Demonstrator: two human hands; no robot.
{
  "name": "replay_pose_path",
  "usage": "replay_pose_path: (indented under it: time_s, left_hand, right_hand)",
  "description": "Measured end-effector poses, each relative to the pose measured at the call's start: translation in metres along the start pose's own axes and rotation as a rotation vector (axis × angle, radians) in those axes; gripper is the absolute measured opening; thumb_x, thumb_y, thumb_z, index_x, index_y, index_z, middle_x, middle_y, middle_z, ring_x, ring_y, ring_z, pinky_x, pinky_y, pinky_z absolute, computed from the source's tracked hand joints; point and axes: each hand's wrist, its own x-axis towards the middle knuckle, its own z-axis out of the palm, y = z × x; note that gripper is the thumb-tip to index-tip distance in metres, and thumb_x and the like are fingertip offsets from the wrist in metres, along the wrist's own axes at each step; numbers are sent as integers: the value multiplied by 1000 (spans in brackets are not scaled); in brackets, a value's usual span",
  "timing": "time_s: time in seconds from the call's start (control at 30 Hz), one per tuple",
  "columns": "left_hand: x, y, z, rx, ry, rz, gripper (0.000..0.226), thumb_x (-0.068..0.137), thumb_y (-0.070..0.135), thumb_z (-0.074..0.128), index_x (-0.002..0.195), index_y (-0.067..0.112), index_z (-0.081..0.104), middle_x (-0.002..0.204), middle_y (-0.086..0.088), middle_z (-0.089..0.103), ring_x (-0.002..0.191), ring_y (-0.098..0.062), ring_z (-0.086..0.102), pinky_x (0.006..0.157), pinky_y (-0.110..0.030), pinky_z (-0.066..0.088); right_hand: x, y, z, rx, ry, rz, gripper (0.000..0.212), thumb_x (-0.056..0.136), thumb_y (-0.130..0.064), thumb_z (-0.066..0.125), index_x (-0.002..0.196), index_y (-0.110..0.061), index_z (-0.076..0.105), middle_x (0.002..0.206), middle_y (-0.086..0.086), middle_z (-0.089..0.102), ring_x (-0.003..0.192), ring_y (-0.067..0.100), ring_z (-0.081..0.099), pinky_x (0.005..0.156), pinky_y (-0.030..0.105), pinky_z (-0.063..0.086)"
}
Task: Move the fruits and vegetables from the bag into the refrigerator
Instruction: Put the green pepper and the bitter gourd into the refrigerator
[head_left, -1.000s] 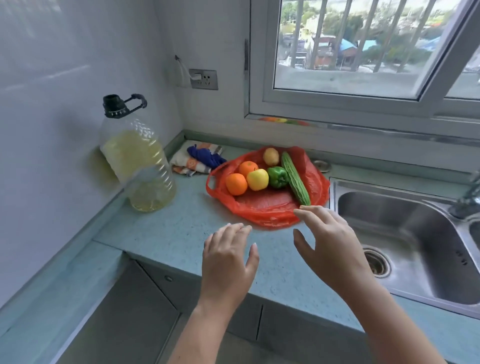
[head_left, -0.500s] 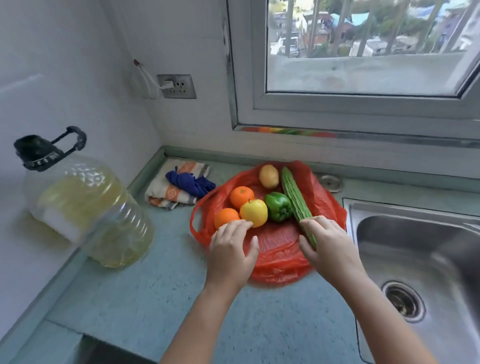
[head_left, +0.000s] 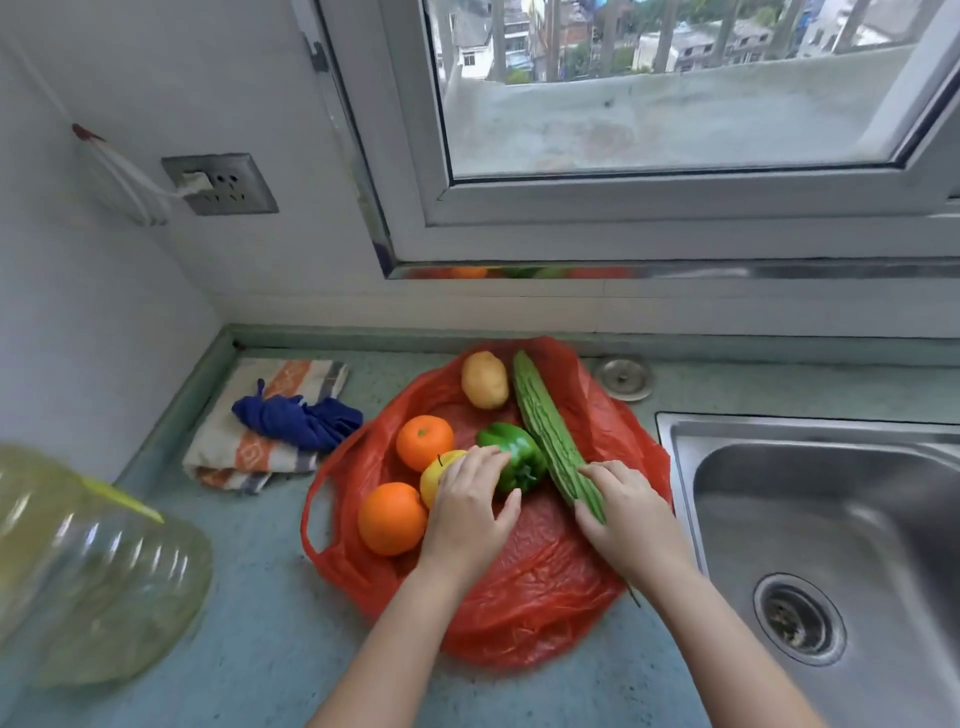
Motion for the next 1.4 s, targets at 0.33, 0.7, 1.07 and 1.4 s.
replay_pose_path:
  time_s: [0.33,0.7,1.07,1.4]
  left_hand:
    - [31,-13,25,96,-69,47,49,80,22,68,125,7,55,130,-13,53,124,-30,45,105,-38,32]
    - [47,-23,33,356,-124,84,77,78,41,65,143,21,28,150,-2,29,137,-21,25,109,-35,19]
    - [52,-28,34,506,-144,167,98,31,42,90,118,10,60,113,-12,66,97,-29,64,75,-40,52]
    - [53,-30,32,456,-128,147,92,37,46,84,118,10,60,111,-10,67,95,-27,64,76,-41,50]
  right_hand:
    - [11,9,31,131,-44,101,50,81,-24,64,129,-14,51,128,5,51,117,21,47,86,34,49]
    - [12,20,44,230,-25,150,61,81,-15,63,137,-22,40,134,1,43,120,19,44,93,30,43]
    - [12,23,48,288,18,141,60,79,-9,65,135,-18,44,129,4,47,119,21,45,96,25,36]
    - [10,20,40,401,53,155,57,77,-6,66,131,-16,49,123,1,52,117,15,46,98,17,28]
